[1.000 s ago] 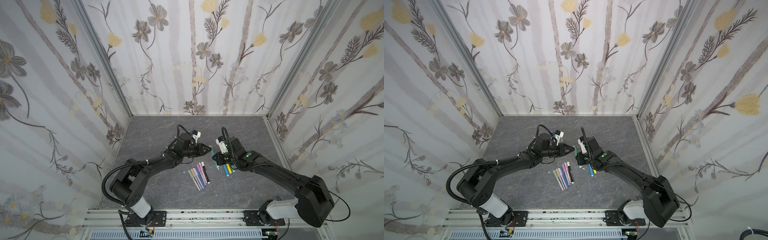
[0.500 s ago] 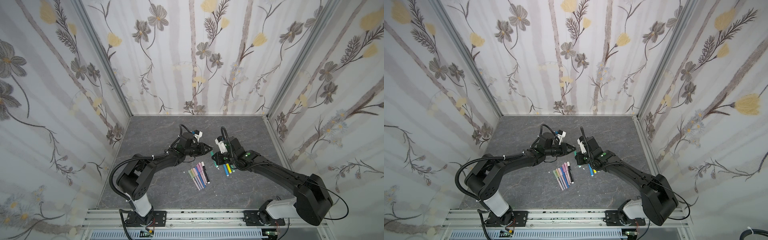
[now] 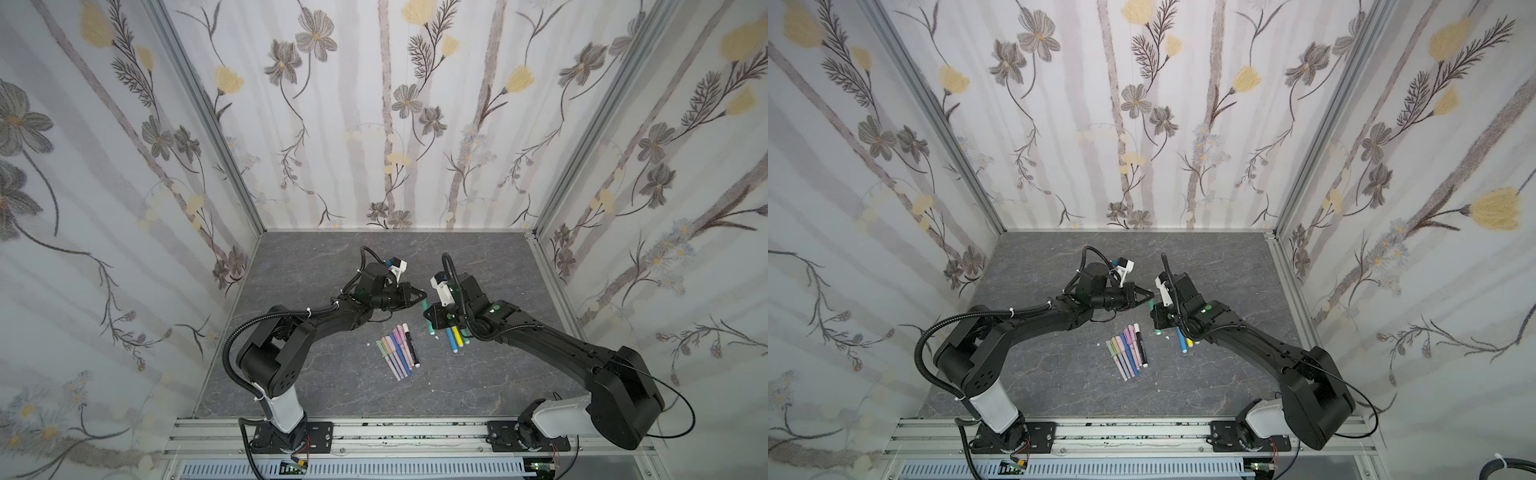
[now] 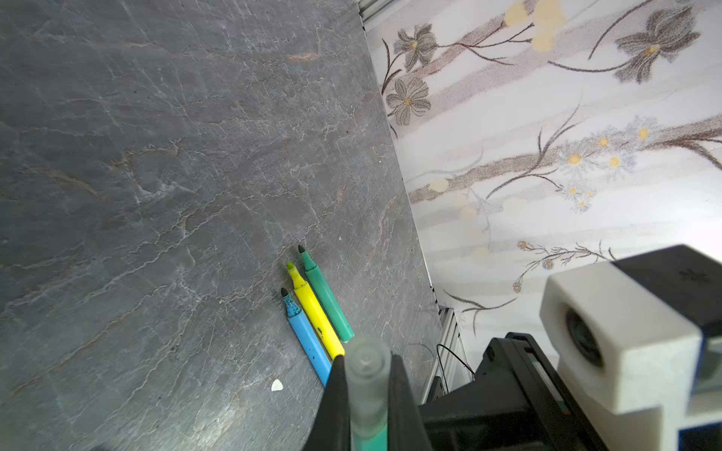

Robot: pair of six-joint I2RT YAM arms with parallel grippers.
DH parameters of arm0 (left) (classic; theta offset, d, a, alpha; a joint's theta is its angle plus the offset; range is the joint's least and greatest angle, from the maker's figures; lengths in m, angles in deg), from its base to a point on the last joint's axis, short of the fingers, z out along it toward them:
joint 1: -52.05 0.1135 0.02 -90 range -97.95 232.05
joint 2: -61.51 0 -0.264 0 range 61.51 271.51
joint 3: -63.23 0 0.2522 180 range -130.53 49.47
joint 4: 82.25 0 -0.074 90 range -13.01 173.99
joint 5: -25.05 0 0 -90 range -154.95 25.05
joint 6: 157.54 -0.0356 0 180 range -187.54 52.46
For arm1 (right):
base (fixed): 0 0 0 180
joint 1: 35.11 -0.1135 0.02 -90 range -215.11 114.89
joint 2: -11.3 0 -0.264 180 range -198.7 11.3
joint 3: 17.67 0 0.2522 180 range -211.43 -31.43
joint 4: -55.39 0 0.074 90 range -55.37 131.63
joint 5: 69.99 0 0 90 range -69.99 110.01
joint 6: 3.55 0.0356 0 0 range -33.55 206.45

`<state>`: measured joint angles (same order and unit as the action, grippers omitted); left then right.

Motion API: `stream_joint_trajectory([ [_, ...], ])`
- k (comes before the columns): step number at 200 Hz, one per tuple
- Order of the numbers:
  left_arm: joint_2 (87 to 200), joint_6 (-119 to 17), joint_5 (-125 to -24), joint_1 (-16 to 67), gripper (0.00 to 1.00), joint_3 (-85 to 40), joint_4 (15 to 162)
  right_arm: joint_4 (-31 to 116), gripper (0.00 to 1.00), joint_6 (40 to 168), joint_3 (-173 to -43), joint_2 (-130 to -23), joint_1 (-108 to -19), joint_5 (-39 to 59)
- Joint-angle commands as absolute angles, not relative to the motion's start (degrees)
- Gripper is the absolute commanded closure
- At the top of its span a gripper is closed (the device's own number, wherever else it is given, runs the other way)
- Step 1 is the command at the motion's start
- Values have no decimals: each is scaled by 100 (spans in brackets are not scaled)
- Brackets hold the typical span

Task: Open the pen caps
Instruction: 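Close the left gripper on the clear cap and pull it off the highlighter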

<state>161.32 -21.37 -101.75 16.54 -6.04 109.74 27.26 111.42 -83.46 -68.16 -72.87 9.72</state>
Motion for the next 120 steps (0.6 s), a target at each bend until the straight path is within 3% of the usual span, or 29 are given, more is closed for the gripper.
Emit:
stream_joint_trajectory([
  [1,16161,-2087,-10285,1653,100,-667,11177,2905,80,11154,-8320,-6857,-7288,870],
  [43,16162,-2140,-10318,1650,100,-709,11097,2932,76,11157,-8405,-7038,-7290,836],
  [82,16162,-2290,-10229,1648,100,-800,10912,2934,100,11150,-8452,-7141,-7290,785],
  [120,16187,-2713,-9821,1678,100,-980,10431,2872,100,11153,-8327,-7092,-7302,711],
])
